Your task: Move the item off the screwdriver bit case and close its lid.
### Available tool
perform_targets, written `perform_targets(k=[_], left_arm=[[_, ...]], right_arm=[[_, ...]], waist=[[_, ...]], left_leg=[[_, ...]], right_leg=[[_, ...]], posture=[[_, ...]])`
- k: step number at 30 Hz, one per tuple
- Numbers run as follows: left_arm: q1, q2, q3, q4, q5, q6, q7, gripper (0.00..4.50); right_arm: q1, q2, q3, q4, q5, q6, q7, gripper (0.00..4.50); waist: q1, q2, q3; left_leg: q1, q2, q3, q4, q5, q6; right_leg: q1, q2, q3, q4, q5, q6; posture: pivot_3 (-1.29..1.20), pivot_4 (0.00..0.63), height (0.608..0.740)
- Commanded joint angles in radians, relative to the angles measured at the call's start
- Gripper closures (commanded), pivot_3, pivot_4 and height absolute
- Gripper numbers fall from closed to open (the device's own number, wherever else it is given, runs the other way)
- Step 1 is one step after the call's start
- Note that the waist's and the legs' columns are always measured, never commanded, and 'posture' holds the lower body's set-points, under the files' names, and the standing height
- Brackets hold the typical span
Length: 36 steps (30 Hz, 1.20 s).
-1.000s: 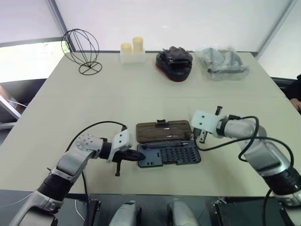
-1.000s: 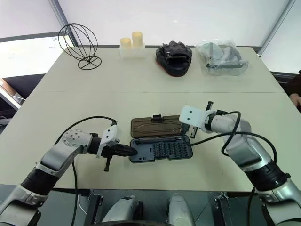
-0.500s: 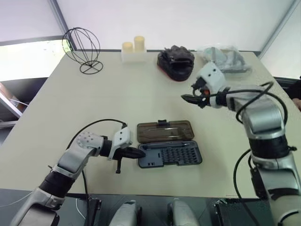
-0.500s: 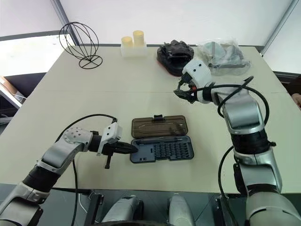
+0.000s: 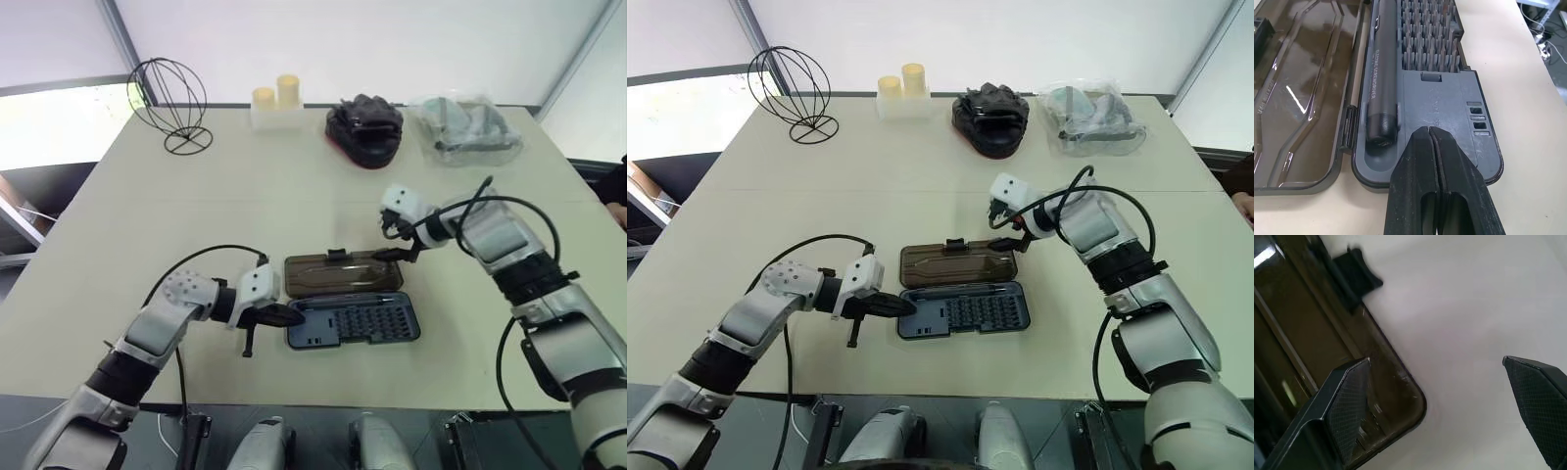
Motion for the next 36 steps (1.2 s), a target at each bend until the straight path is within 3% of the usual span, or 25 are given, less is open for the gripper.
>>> perform_targets(k=[1,3,10,15,19,29,36], left_arm=[[0.030,0.009,-0.016,0.004,0.030,0.032,0.017,4.50],[0.035,0.007,-0.013,-0.006,0.024,0.040,0.024,4.50],[0.046,0.003,-0.006,-0.024,0.017,0.050,0.045,4.50],[0.047,-0.003,-0.001,-0.030,0.011,0.054,0.056,4.50],[0.051,0.003,0.006,-0.034,0.010,0.054,0.059,4.50],[0.026,0.002,0.010,0.006,0.022,0.033,0.043,4.50],[0.021,0.000,0.006,0.021,0.023,0.021,0.034,4.50]], right_arm=[[-0.014,0.015,0.061,0.063,-0.068,-0.047,0.038,0.26],[-0.020,0.034,0.067,0.087,-0.080,-0.042,0.044,0.88],[-0.020,0.072,0.047,0.179,-0.081,-0.008,0.097,4.40],[0.027,0.046,0.052,0.181,-0.112,-0.059,0.137,4.46],[0.084,-0.008,0.025,0.047,-0.113,-0.040,0.151,4.46],[0.253,-0.096,-0.102,-0.354,-0.100,0.135,0.034,4.46],[0.305,-0.138,-0.138,-0.480,-0.183,0.004,-0.137,4.46]], waist=[[0.000,0.000,-0.001],[0.000,-0.001,-0.001],[0.000,-0.003,-0.004],[0.007,-0.008,-0.009],[0.015,-0.009,-0.010],[0.030,-0.008,-0.009],[0.028,-0.006,-0.008]], left_leg=[[0.001,0.000,0.000,0.000,0.000,0.000],[0.001,0.000,0.000,0.000,0.000,0.000],[0.003,0.000,-0.001,0.001,0.000,0.000],[0.004,0.000,-0.003,0.001,0.000,0.000],[0.004,-0.001,-0.006,0.001,0.000,0.000],[0.002,-0.001,-0.006,0.000,-0.001,0.001],[0.002,-0.001,-0.005,0.001,-0.001,0.001]], right_leg=[[0.001,0.000,0.000,0.000,0.000,0.000],[0.001,0.000,0.000,0.000,0.000,0.000],[0.003,0.001,0.000,0.000,0.000,0.000],[0.005,0.001,-0.001,0.000,0.000,0.000],[0.006,0.001,-0.001,-0.001,0.000,0.000],[0.006,0.000,-0.002,-0.003,0.000,0.000],[0.006,0.000,-0.001,-0.003,0.000,0.000]], posture=[[0.00,0.150,0.740],[0.00,0.150,0.740],[0.00,0.150,0.740],[0.00,0.150,0.740],[0.00,0.150,0.740],[0.00,0.150,0.740],[0.00,0.150,0.740]])
